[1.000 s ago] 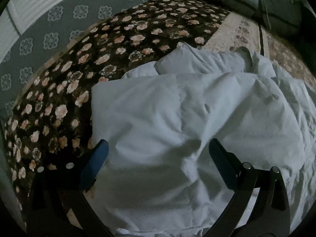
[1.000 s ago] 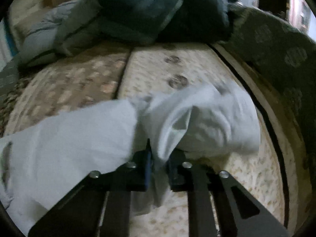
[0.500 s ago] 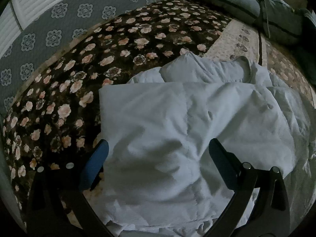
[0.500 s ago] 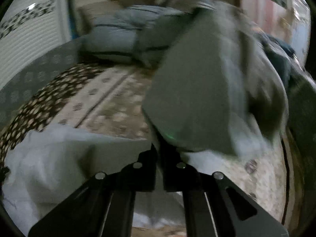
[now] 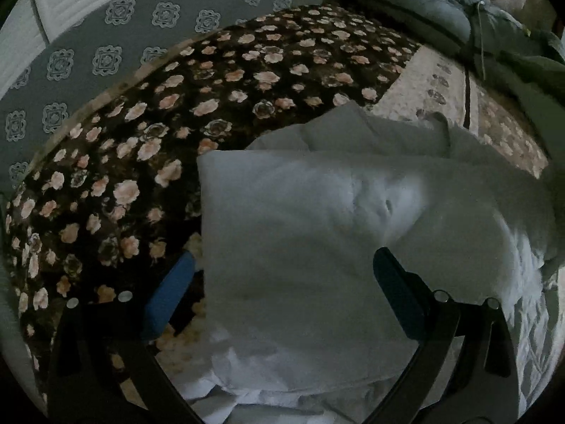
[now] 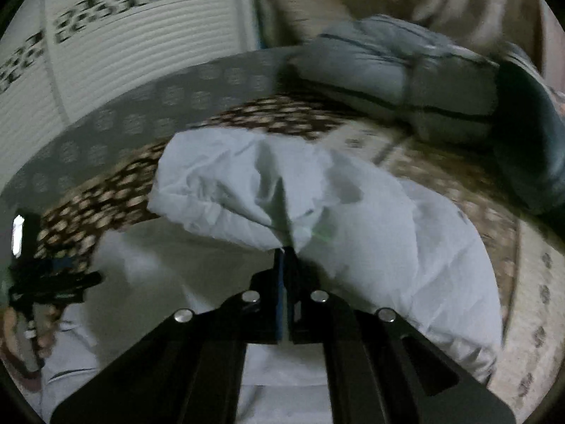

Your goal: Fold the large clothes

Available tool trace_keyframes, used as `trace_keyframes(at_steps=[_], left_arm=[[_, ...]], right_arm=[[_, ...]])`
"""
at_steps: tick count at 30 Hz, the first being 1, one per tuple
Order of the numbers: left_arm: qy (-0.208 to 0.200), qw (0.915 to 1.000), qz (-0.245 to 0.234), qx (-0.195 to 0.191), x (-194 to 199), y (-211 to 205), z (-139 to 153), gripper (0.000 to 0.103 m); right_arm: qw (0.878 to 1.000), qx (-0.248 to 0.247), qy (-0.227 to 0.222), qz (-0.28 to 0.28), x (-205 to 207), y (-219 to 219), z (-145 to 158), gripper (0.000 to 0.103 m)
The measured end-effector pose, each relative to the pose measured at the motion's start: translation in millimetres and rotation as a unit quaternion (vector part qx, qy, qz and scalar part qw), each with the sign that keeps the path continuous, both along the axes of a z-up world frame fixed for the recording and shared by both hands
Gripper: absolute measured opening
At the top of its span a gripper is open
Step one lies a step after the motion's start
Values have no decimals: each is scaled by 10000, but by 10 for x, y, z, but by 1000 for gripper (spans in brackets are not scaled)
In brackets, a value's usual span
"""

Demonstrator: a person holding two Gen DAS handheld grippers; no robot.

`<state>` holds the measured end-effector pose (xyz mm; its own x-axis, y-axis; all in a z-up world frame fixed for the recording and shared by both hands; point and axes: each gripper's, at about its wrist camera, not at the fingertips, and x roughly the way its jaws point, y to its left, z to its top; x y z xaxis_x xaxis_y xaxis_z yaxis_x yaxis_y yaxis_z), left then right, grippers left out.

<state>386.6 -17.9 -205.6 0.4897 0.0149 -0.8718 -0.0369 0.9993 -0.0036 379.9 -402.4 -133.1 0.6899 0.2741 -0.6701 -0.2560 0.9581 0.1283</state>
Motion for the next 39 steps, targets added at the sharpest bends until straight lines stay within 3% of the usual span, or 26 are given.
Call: trace_keyframes(at_steps=[4,9,11,13,15,17,23,29,35,39], left_arm=[[-12,9996,96,-262,17,107,51,100],[58,9998,159,73,67,145,-10,100],[213,9997,146,-3,107,145,-78,100],[276,9996,101,-27,121,128,-111,100],[253,9997,24,49,116,81,-109,100],[183,9997,-72,120,80,27,-80,100],[33,9992,-404,-35,36,-140,28,100],[-235,9945,-847,-571,2,-455,204,100],[-460,9905,-1220,-438,-59,-988,324,100],[-178,9892,-1376,-471,105,-1339,288,100]], right_arm=[[9987,-93,324,385,-22,358,-220,0],[9940,-71,1020,397,38,386,-717,4],[9932,-37,1080,438,30,362,-753,5],[9912,-33,1202,557,-7,327,-719,14],[9901,-67,1198,729,-94,315,-642,46],[9913,-377,1007,761,-213,272,-512,55],[9961,-560,676,115,-329,-183,-280,57],[9940,-182,413,-995,-392,-921,-268,59],[9923,-46,478,-1141,-432,-1191,-443,60],[9913,245,432,-1215,-460,-1323,-503,60]])
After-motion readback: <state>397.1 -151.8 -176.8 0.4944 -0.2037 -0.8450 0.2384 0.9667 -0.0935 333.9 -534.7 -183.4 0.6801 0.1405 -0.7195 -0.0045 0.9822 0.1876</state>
